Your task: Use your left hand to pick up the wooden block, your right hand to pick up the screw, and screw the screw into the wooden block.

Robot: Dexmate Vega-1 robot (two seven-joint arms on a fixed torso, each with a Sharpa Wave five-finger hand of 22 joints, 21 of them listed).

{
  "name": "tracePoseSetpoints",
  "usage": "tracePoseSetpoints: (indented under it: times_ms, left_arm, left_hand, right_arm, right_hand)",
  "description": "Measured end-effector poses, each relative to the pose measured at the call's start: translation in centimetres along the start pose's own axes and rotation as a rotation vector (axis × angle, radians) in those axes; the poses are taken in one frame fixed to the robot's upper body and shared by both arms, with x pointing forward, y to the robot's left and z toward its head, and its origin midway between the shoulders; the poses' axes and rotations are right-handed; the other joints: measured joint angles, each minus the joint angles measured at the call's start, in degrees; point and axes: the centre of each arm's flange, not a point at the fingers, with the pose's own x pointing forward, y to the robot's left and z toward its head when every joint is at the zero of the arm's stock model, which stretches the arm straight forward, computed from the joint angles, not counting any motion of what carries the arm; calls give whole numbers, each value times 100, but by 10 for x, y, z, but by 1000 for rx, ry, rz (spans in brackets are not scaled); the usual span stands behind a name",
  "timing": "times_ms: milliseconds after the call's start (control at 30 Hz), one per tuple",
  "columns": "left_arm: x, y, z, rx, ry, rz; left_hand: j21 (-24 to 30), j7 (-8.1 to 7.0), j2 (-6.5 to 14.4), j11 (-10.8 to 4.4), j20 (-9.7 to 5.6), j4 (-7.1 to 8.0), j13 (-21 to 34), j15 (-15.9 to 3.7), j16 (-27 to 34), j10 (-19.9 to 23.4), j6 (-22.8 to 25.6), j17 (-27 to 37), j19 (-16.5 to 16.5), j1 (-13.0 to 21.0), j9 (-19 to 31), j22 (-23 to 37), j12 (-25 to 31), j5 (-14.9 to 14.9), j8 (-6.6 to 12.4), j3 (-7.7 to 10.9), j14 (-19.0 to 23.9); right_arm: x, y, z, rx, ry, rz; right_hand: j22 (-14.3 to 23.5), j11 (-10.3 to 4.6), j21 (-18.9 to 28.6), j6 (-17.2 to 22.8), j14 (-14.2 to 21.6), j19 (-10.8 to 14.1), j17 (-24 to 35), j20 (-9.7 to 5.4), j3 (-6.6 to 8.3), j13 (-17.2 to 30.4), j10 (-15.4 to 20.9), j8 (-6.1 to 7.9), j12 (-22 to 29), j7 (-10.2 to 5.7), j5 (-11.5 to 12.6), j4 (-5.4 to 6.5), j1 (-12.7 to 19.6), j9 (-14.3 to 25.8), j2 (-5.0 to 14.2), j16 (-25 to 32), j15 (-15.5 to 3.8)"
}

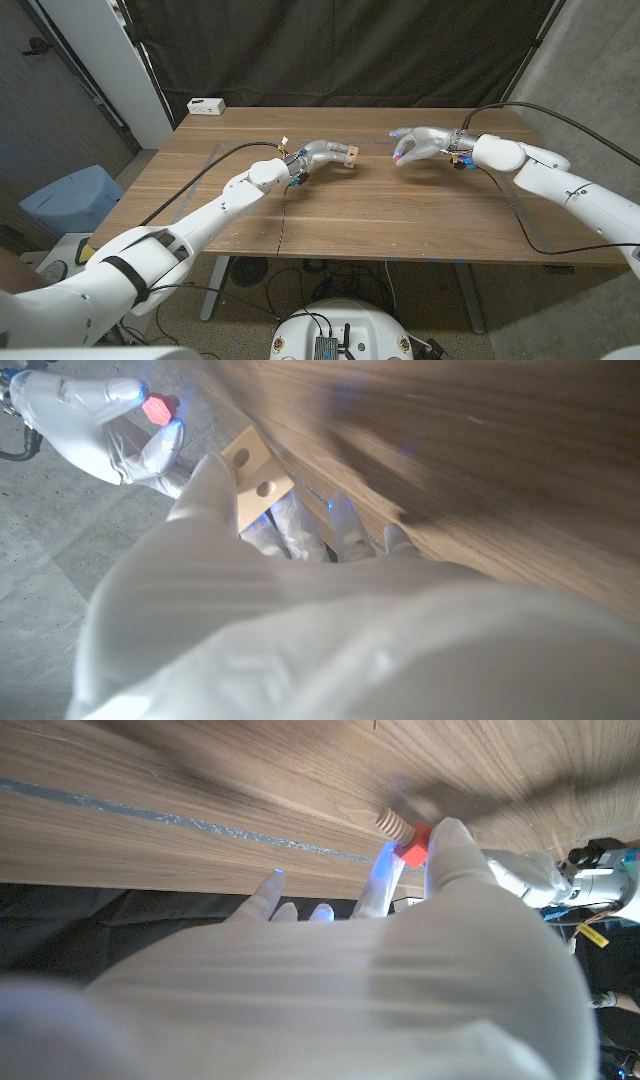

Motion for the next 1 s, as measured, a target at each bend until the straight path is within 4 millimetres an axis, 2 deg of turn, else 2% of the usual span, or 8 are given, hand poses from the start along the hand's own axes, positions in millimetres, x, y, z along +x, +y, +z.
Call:
tracePoseSetpoints:
  times_ms: [533, 767, 800, 1000]
  left_arm:
    - [3, -4, 2, -4, -26, 3]
    - [5, -6, 0, -16, -21, 5]
    - [5, -5, 5, -14, -50, 21]
    - [7, -6, 8, -18, -66, 28]
  left_hand:
    - [0, 3, 0, 10, 0, -8, -14, 0, 0, -51, -1, 0, 0, 3, 4, 0, 0, 0, 0, -7, 0]
    - [33, 1, 23, 10, 0, -14, -14, 0, 0, -112, -4, 0, 0, 41, 4, 0, 0, 0, 0, -13, 0]
    - [41, 1, 23, 10, 0, -14, -14, 0, 0, -112, -4, 0, 0, 41, 4, 0, 0, -1, 0, -13, 0]
    - [44, 3, 23, 10, 0, -15, -14, 0, 0, -112, -4, 0, 0, 41, 3, 0, 0, -1, 0, -14, 0]
  right_arm:
    - [-4, -10, -2, 183, 25, -56]
    - [-5, -12, -10, 271, 56, -80]
    - [-6, -13, -1, 284, 36, -94]
    - [-9, -15, -1, 355, 42, -122]
  right_hand:
    - [0, 41, 0, -1, 51, 12, 0, 13, -1, 0, 40, 0, 0, 0, 0, -1, 0, -1, 0, 22, 10]
    - [-1, 81, 0, 20, 123, 47, -6, 15, -1, 0, 81, 40, 0, 22, 0, -1, 0, 12, 0, 44, 19]
    - [-1, 81, 0, 22, 123, 53, -11, 9, -1, 0, 81, 40, 0, 23, 0, -1, 0, 15, 0, 44, 20]
    - [-1, 113, 0, 29, 123, 81, -15, 20, -1, 0, 112, 40, -28, 31, -40, -1, 3, 20, 3, 44, 20]
